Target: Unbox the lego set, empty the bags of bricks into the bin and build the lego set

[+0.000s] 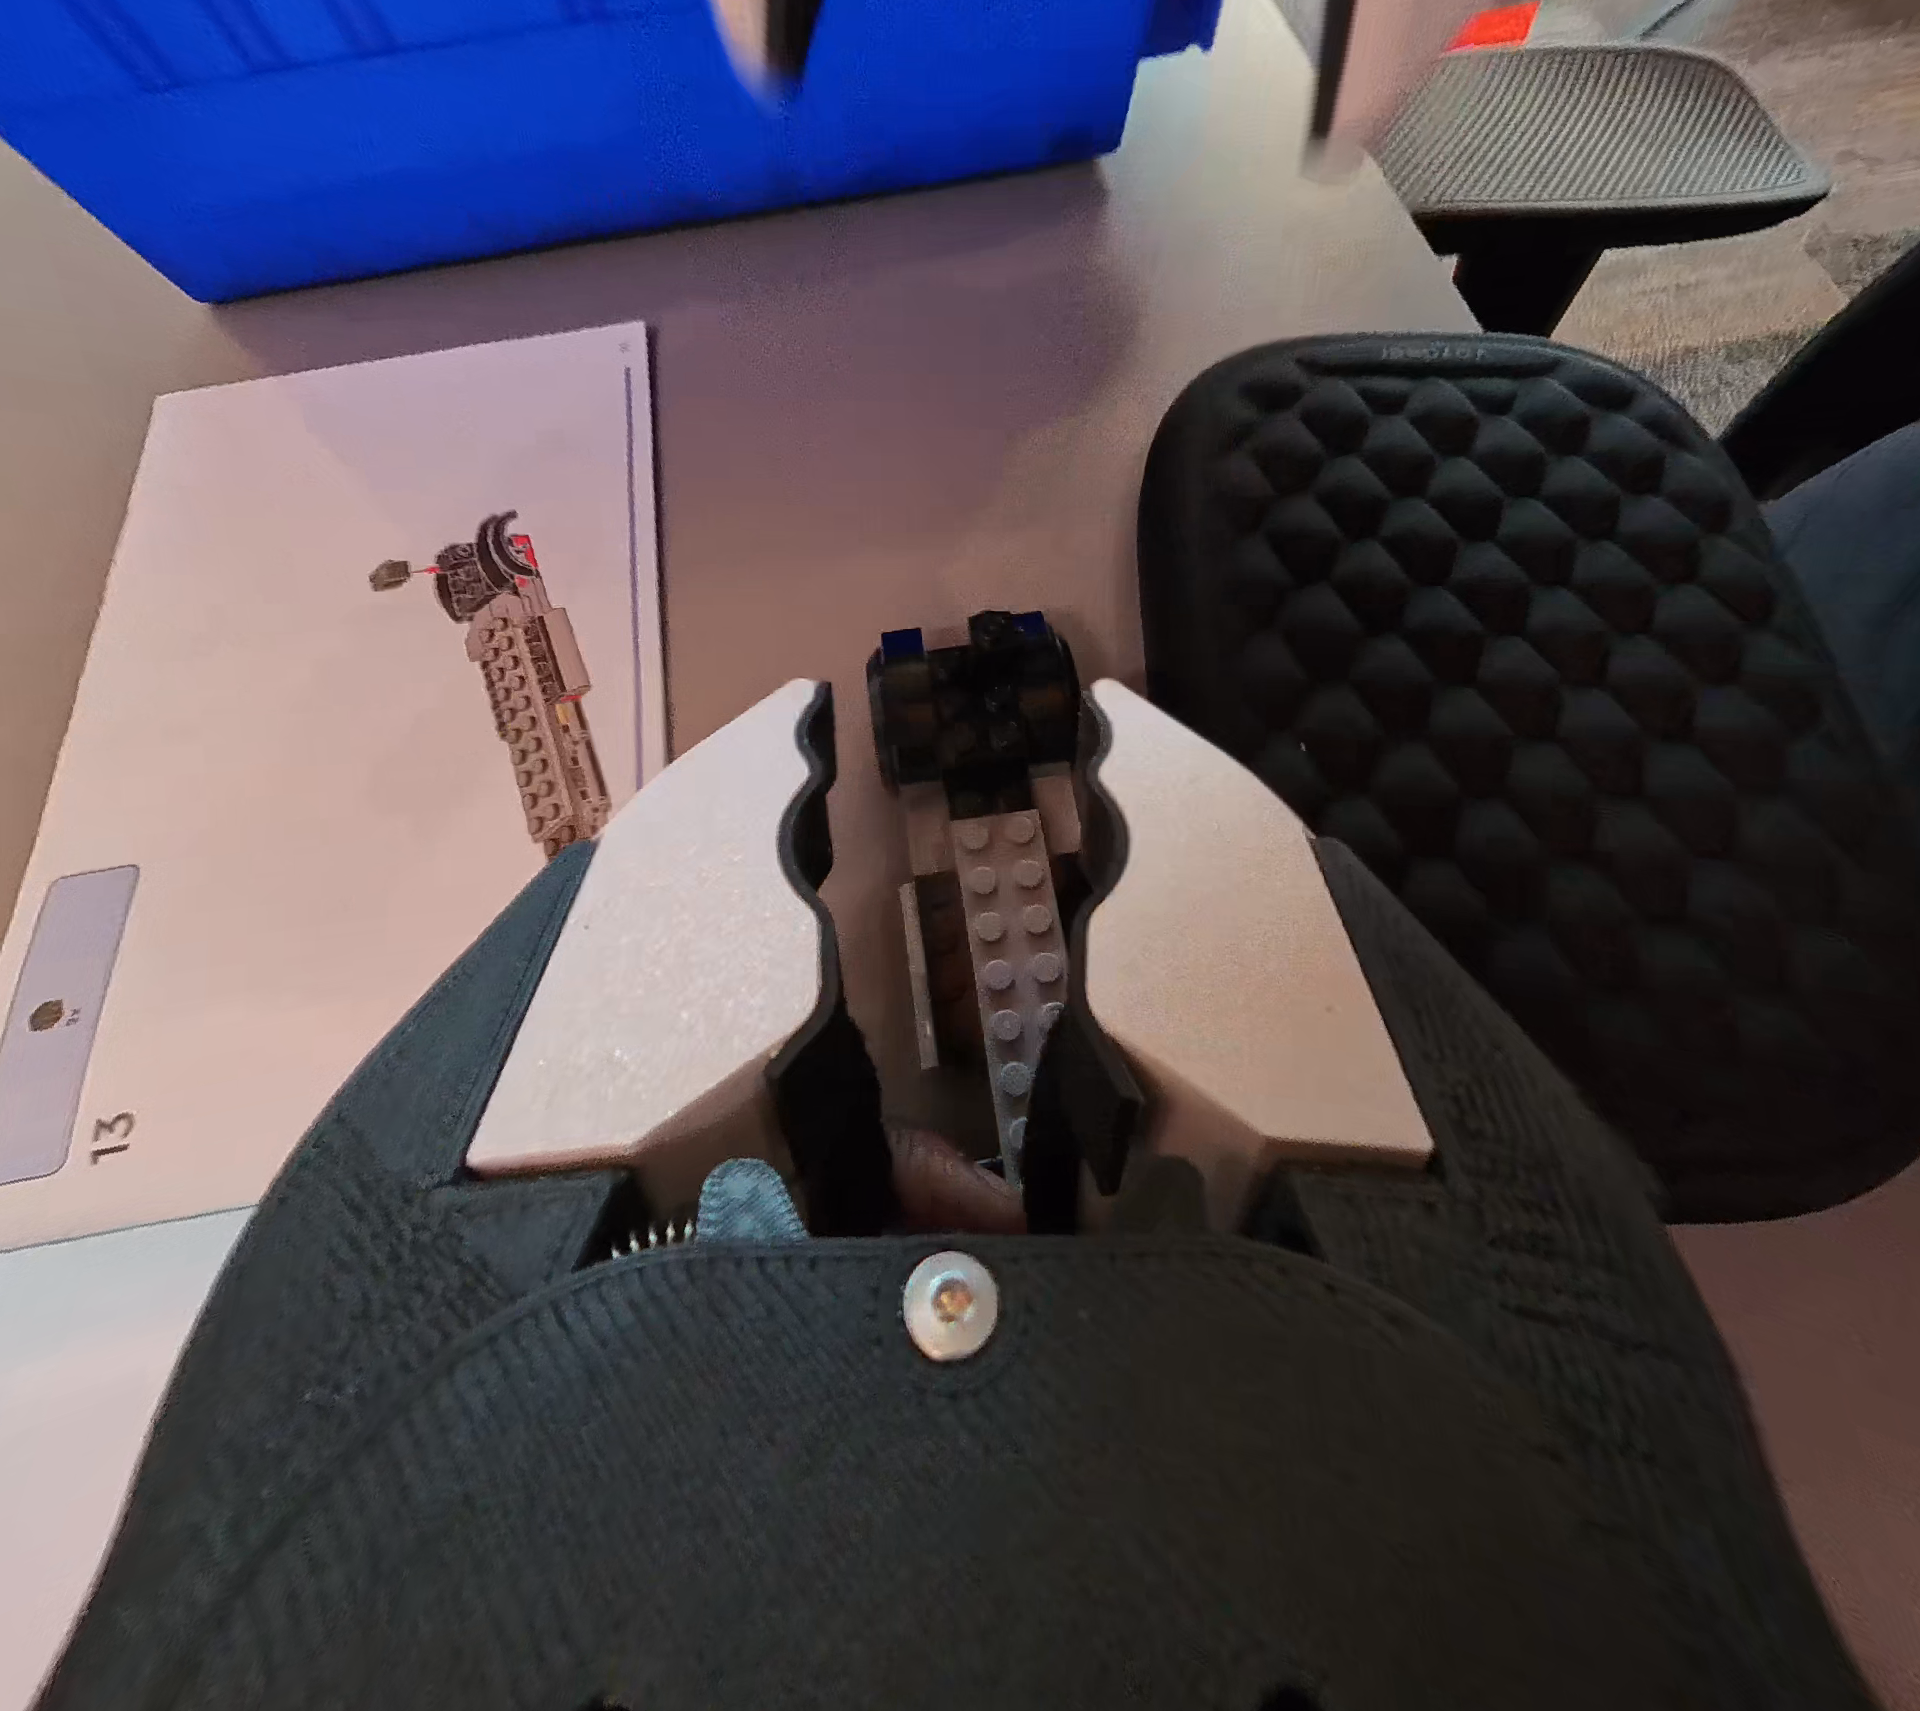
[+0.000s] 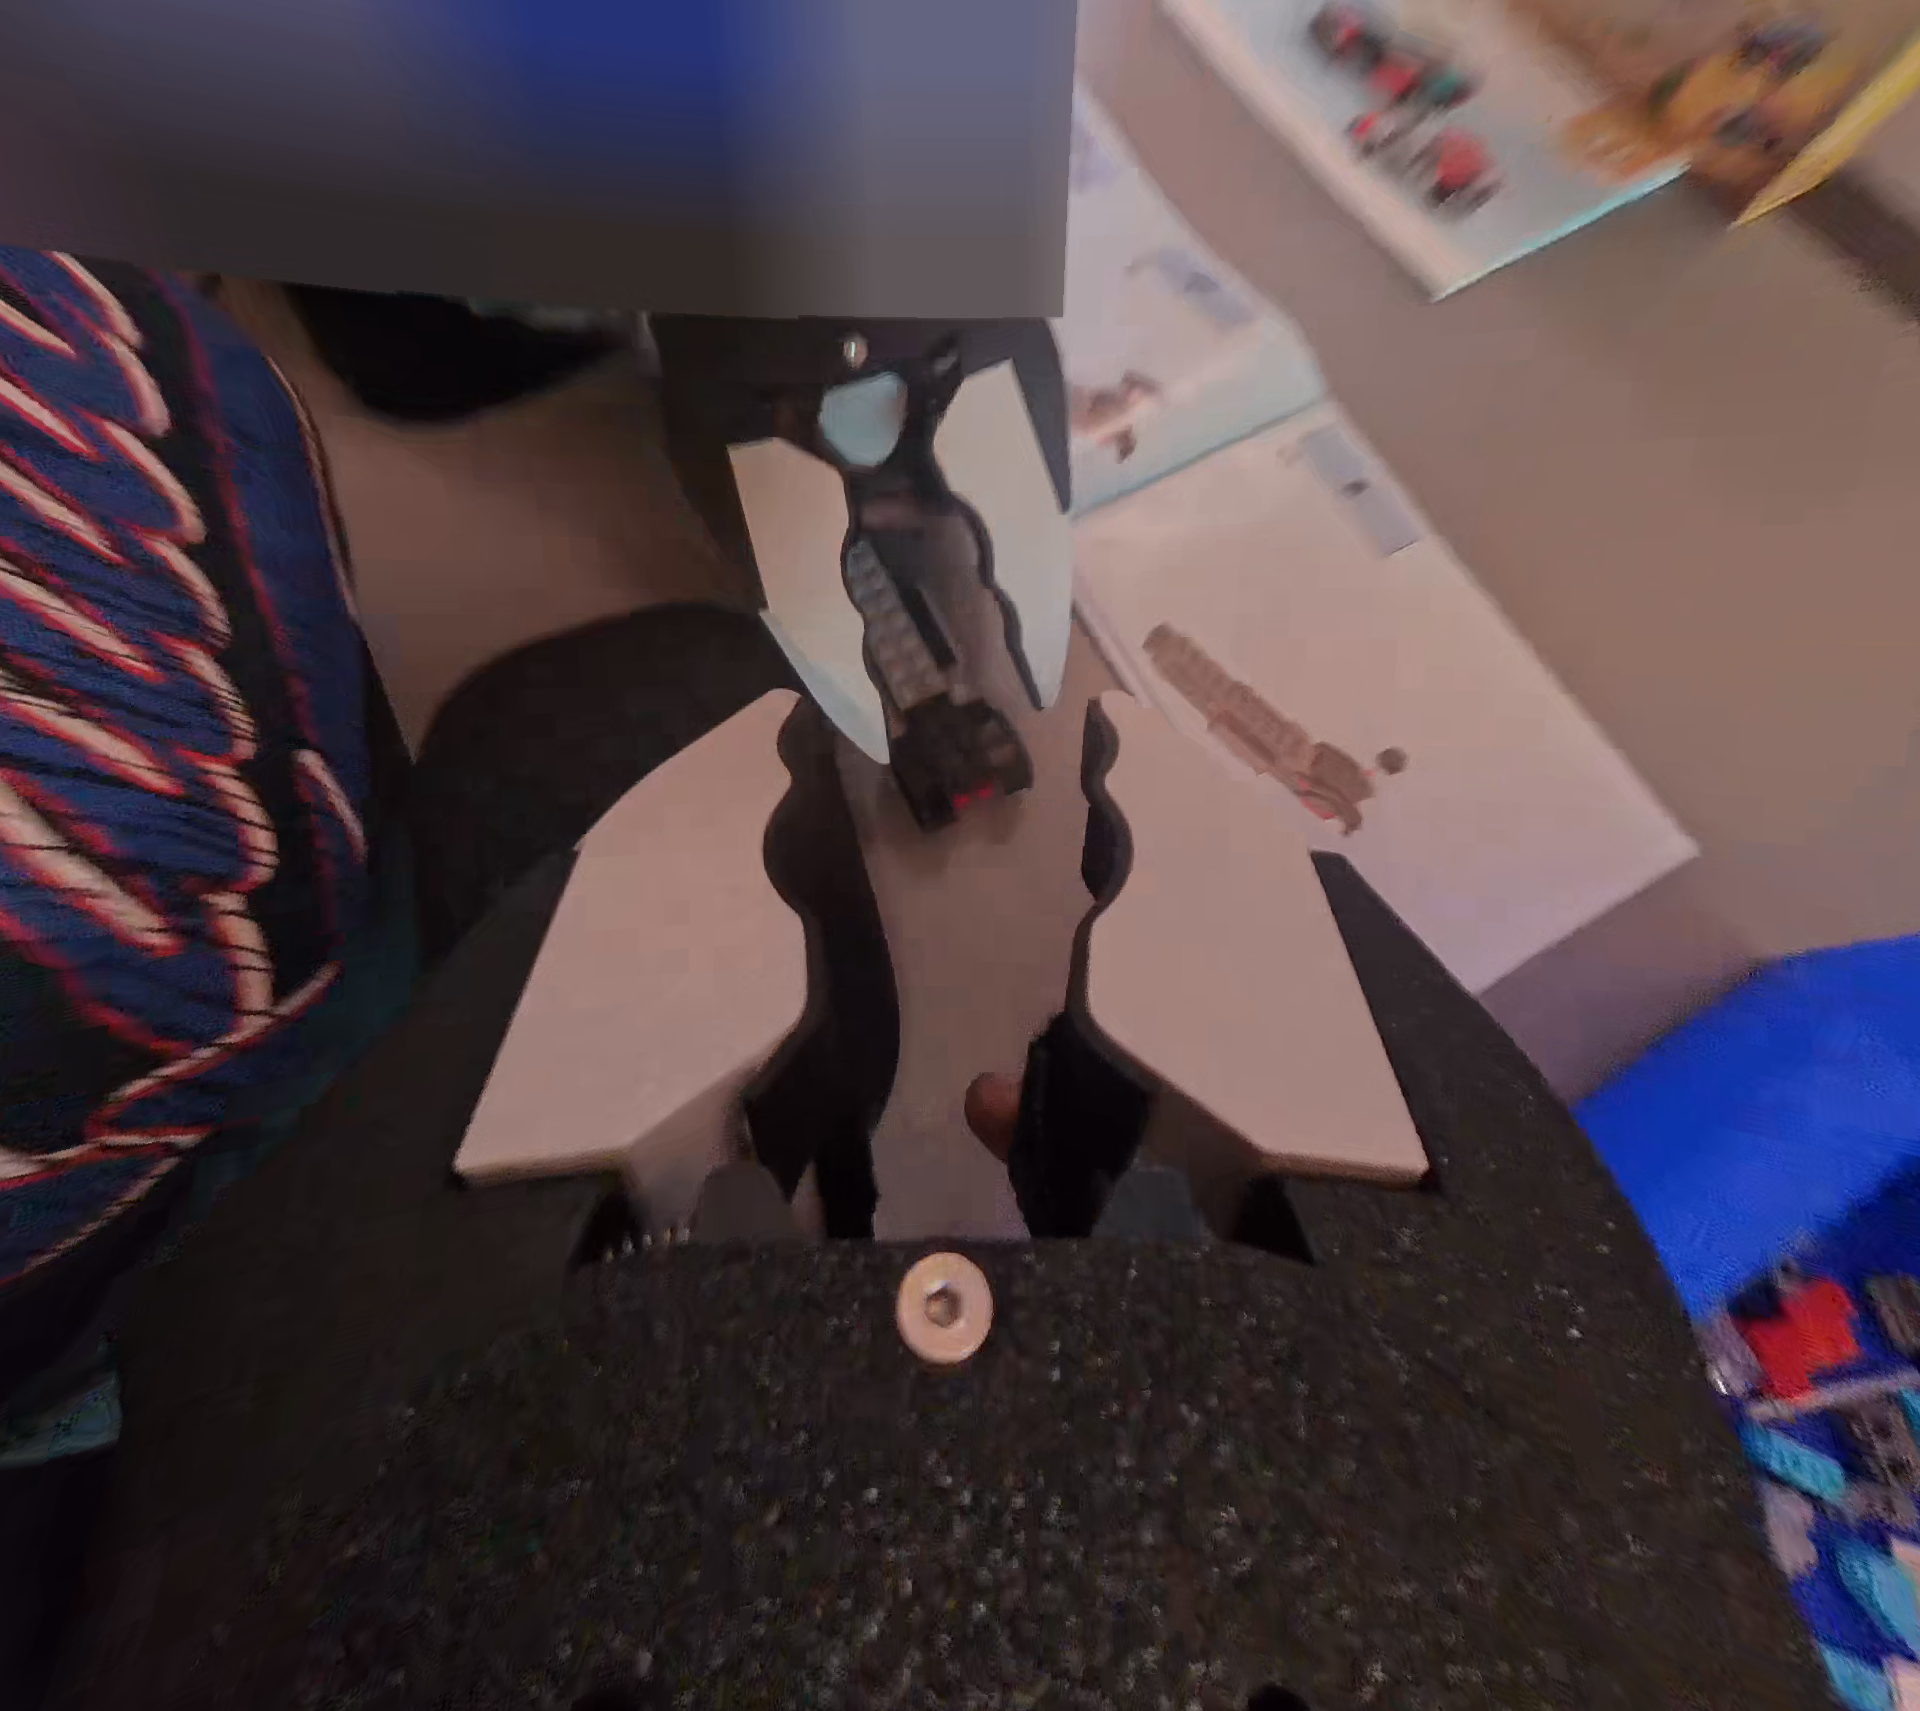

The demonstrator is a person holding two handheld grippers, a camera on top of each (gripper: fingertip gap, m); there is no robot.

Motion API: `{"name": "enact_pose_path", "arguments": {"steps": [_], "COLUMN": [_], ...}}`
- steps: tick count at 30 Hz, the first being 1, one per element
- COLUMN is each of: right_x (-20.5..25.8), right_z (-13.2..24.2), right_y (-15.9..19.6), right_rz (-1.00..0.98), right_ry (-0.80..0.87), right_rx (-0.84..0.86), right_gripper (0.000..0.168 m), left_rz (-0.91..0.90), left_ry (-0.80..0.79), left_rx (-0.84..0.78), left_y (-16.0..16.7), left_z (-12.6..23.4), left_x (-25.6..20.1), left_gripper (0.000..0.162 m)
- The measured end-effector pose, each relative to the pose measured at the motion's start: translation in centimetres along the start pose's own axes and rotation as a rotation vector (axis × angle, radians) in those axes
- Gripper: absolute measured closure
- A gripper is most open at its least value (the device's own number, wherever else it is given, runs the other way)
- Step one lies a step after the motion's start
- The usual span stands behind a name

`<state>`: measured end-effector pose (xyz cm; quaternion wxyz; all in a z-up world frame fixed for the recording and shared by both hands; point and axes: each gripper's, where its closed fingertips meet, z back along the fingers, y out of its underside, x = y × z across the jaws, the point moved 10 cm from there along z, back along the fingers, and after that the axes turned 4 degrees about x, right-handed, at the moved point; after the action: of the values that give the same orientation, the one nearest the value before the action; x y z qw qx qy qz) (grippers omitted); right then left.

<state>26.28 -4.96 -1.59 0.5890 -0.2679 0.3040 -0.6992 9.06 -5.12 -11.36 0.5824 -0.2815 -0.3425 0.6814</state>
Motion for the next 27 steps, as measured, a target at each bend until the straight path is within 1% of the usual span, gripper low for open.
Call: {"name": "enact_pose_path", "arguments": {"steps": [2, 4, 6, 8, 9, 10, 11, 12, 13, 15, 17, 18, 19, 20, 22, 24, 25, 26, 27], "right_x": [0.2, 0.0, -0.5, -1.3, -1.6, -1.9, -2.1, -2.3, -2.6, -3.5, -4.5, -4.9, -5.3, -5.7, -6.3, -6.8, -6.9, -7.1, -7.1], "right_z": [3.2, 6.3, 8.9, 11.0, 11.8, 12.5, 13.1, 13.6, 14.1, 14.9, 15.4, 15.5, 15.5, 15.6, 15.5, 15.3, 15.1, 14.9, 14.5], "right_y": [0.3, 1.3, 2.9, 4.8, 5.6, 6.3, 6.9, 7.5, 8.0, 8.7, 9.3, 9.6, 10.0, 10.3, 11.2, 12.1, 12.5, 12.8, 12.8], "right_rz": [-0.047, -0.102, -0.159, -0.217, -0.228, -0.225, -0.207, -0.174, -0.141, -0.145, -0.164, -0.169, -0.183, -0.205, -0.259, -0.328, -0.358, -0.379, -0.389], "right_ry": [0.058, 0.153, 0.277, 0.427, 0.498, 0.563, 0.614, 0.644, 0.651, 0.675, 0.689, 0.689, 0.692, 0.689, 0.647, 0.596, 0.567, 0.526, 0.464], "right_rx": [-0.119, -0.204, -0.228, -0.202, -0.189, -0.178, -0.162, -0.144, -0.126, -0.100, -0.080, -0.072, -0.063, -0.051, -0.016, 0.022, 0.024, -0.003, -0.061], "right_gripper": [0.118, 0.114, 0.108, 0.107, 0.109, 0.116, 0.129, 0.154, 0.165, 0.167, 0.165, 0.160, 0.152, 0.146, 0.131, 0.114, 0.108, 0.099, 0.093], "left_rz": [0.025, 0.048, 0.067, 0.091, 0.105, 0.117, 0.126, 0.129, 0.123, 0.122, 0.136, 0.144, 0.155, 0.160, 0.163, 0.166, 0.184, 0.222, 0.255], "left_ry": [-0.016, -0.047, -0.076, -0.085, -0.095, -0.109, -0.126, -0.145, -0.158, -0.192, -0.222, -0.240, -0.257, -0.259, -0.261, -0.315, -0.372, -0.438, -0.465], "left_rx": [-0.046, -0.111, -0.175, -0.235, -0.262, -0.284, -0.298, -0.304, -0.307, -0.311, -0.326, -0.345, -0.367, -0.382, -0.378, -0.350, -0.344, -0.343, -0.335], "left_y": [-0.1, -0.3, -0.4, -0.4, -0.3, -0.3, -0.2, 0.0, 0.0, 0.2, 0.2, 0.2, 0.2, 0.2, -0.1, -0.5, -0.8, -1.1, -1.4], "left_z": [0.6, 1.3, 2.0, 2.6, 3.0, 3.3, 3.7, 4.0, 4.4, 5.1, 5.8, 6.1, 6.4, 6.6, 7.0, 7.2, 7.4, 7.5, 7.6], "left_x": [0.3, 0.7, 1.0, 1.2, 1.4, 1.6, 1.8, 1.9, 2.0, 2.1, 2.1, 2.1, 2.1, 2.1, 2.0, 1.9, 2.1, 2.3, 2.4], "left_gripper": [0.118, 0.118, 0.121, 0.129, 0.134, 0.139, 0.144, 0.154, 0.161, 0.162, 0.162, 0.162, 0.160, 0.152, 0.128, 0.102, 0.078, 0.041, 0.020]}}
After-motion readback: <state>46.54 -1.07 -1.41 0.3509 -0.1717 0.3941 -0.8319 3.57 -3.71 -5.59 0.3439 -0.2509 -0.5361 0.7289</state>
